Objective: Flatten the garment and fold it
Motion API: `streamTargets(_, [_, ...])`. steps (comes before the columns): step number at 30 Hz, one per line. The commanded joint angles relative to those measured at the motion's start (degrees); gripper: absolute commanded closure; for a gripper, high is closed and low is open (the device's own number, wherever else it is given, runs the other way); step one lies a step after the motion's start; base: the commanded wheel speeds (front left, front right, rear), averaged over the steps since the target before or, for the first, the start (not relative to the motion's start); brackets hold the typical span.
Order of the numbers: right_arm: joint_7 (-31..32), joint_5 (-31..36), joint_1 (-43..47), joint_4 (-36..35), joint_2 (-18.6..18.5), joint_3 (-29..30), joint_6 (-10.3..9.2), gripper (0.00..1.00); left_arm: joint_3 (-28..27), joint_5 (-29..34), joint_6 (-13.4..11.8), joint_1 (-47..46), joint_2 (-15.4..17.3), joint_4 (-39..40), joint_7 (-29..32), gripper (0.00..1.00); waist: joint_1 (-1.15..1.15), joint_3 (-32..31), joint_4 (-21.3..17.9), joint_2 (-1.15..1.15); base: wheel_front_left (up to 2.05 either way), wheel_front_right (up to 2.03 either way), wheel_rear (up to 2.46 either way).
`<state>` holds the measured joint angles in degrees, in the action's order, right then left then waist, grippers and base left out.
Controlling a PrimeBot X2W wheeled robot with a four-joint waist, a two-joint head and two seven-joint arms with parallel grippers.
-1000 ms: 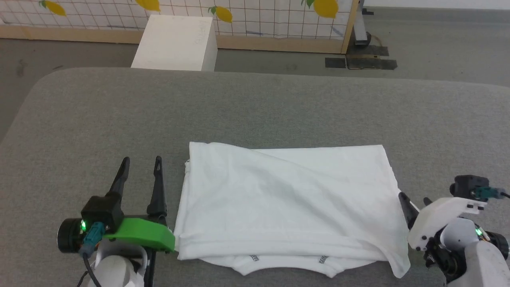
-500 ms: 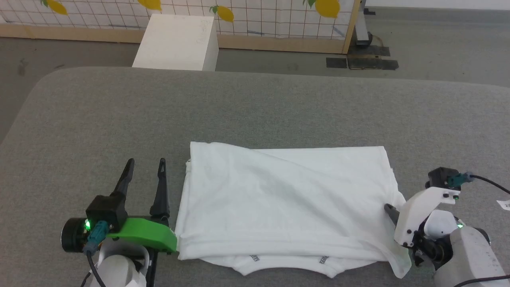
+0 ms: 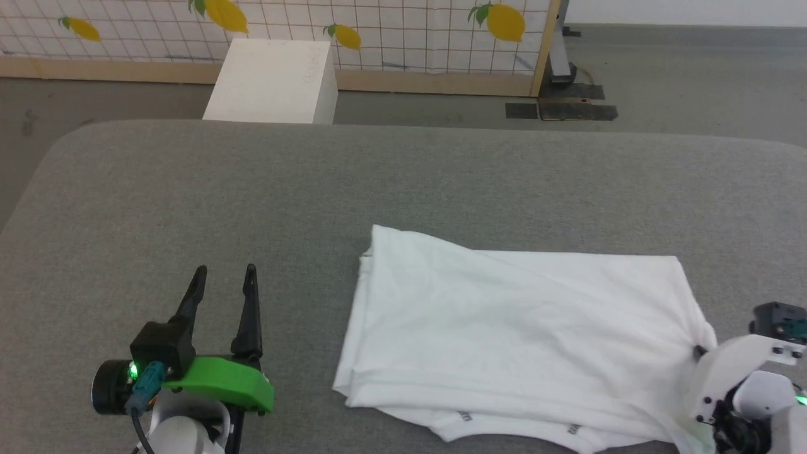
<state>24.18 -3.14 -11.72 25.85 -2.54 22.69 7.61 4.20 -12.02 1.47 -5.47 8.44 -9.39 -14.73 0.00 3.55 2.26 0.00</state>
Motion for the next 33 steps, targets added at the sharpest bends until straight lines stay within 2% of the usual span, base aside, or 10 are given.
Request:
streamTargets(1, [-0.6, 0.8, 0.9, -1.6, -0.3, 1.0, -0.12, 1.00, -0.4, 0.6, 0.3, 0.8, -0.4, -0.1, -0.3, 0.00, 0.00, -0.2, -0.4, 0.00, 0.00, 0.00, 0.00])
streamTargets(4, [-0.9, 1.2, 1.8, -4.9, -0.3, 0.9, -0.12, 1.00, -0.7, 0.7, 0.5, 1.3, -0.5, 0.0, -0.3, 0.00, 0.00, -0.3, -0.7, 0.00, 0.00, 0.00, 0.00])
streamTargets(8, [-0.1, -0.2, 3.2, -11.3, -0.3, -3.0, -0.12, 1.00, -1.0, 0.9, 0.9, 1.7, -0.7, -0.1, -0.3, 0.00, 0.00, -0.4, -1.0, 0.00, 0.00, 0.00, 0.00])
streamTargets(9, [2.4, -3.2, 4.9, -18.5, -0.3, -8.1, -0.12, 1.00, -1.1, 1.0, 1.2, 1.7, -0.9, -0.1, -0.3, 0.00, 0.00, -0.3, -0.9, 0.00, 0.00, 0.00, 0.00])
streamTargets(12, [5.2, -6.4, 6.4, -26.7, -0.3, -14.6, -0.12, 1.00, -1.0, 1.3, 1.4, 1.4, -1.1, -0.2, -0.3, 0.00, 0.00, 0.0, -0.6, 0.00, 0.00, 0.00, 0.00])
streamTargets(16, [7.4, -7.7, 6.8, -34.1, -0.3, -24.2, -0.12, 1.00, -0.8, 1.5, 1.7, 0.8, -1.4, -0.2, -0.3, 0.00, 0.00, 0.6, 0.0, 0.00, 0.00, 0.00, 0.00])
streamTargets(18, [7.6, -7.9, 6.1, -35.7, -0.3, -28.4, -0.12, 1.00, -0.8, 1.6, 1.7, 0.5, -1.5, -0.2, -0.3, 0.00, 0.00, 1.0, 0.3, 0.00, 0.00, 0.00, 0.00])
streamTargets(21, [7.2, -8.3, 3.9, -34.6, -0.3, -35.1, -0.12, 1.00, -0.8, 1.8, 1.8, -0.2, -1.8, -0.2, -0.3, 0.00, 0.00, 2.0, 1.0, 0.00, 0.00, 0.00, 0.00])
streamTargets(26, [5.9, -6.8, -1.1, -27.6, -0.3, -44.0, -0.12, 1.00, -0.4, 2.1, 2.1, -1.6, -2.5, -0.6, -0.3, 0.00, 0.00, 3.5, 2.7, 0.00, 0.00, 0.00, 0.00])
streamTargets(33, [2.9, -6.6, -7.7, -15.7, -0.3, -51.9, -0.12, 1.00, -0.2, 2.5, 2.4, -2.6, -3.3, -1.0, -0.3, 0.00, 0.00, 4.9, 4.4, 0.00, 0.00, 0.00, 0.00])
